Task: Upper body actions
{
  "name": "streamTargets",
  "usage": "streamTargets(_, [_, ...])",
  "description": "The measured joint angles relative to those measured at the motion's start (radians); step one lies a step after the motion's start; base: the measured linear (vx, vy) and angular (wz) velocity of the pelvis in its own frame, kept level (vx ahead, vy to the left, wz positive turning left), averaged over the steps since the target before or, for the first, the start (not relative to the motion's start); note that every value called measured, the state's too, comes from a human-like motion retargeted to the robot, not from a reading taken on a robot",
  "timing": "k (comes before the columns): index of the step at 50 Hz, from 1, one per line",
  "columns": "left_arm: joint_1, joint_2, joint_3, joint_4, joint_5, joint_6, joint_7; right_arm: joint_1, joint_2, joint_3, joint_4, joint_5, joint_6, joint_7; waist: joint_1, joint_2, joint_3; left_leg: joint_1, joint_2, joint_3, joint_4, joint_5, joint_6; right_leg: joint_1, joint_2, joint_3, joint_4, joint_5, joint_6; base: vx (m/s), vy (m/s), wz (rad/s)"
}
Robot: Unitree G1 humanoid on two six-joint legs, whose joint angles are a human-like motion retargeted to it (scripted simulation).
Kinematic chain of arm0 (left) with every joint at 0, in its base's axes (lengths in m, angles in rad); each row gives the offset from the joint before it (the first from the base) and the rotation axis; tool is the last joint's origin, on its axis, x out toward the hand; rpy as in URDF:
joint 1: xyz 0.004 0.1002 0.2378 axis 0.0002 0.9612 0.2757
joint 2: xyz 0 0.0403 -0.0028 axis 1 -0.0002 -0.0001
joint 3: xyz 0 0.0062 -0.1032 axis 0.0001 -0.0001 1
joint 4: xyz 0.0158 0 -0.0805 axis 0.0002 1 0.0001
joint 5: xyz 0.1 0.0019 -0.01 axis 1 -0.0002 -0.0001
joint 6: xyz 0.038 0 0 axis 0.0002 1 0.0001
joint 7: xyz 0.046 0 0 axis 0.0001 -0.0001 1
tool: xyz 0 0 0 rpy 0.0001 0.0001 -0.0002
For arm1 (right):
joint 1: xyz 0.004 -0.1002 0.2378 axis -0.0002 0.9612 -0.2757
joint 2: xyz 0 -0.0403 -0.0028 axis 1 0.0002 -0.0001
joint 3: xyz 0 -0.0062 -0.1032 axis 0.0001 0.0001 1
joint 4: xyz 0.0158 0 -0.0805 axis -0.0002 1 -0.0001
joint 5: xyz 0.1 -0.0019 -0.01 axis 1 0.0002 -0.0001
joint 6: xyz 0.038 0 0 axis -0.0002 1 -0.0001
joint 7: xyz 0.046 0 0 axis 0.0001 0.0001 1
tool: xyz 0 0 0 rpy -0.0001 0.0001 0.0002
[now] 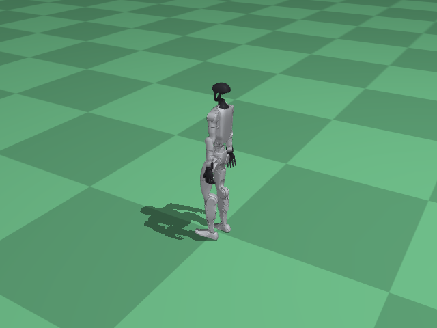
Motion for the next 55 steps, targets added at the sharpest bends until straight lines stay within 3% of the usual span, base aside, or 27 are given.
streamTargets(12, [-0.027,-0.002,0.011,-0.015,0.007,0.032,-0.116,-0.001,0.018,0.023,-0.014,-0.021,-0.006,0.003,0.004,0.006,-0.004,0.001,-0.033,0.012,-0.013,-0.027,0.029,-0.011,-0.034,-0.004,0.007,0.019,0.029,0.05,0.11,-0.09])
streamTargets(55, [0.009,-0.004,0.042,0.022,0.032,0.048,-0.098,-0.004,0.032,0.052,-0.020,-0.035,-0.030,0.021,0.003,-0.042,-0.017,-0.002,-0.072,-0.043,-0.033,-0.033,0.064,0.005,-0.059,-0.051,0.001,0.029,0.045,0.01,0.02,0.04])
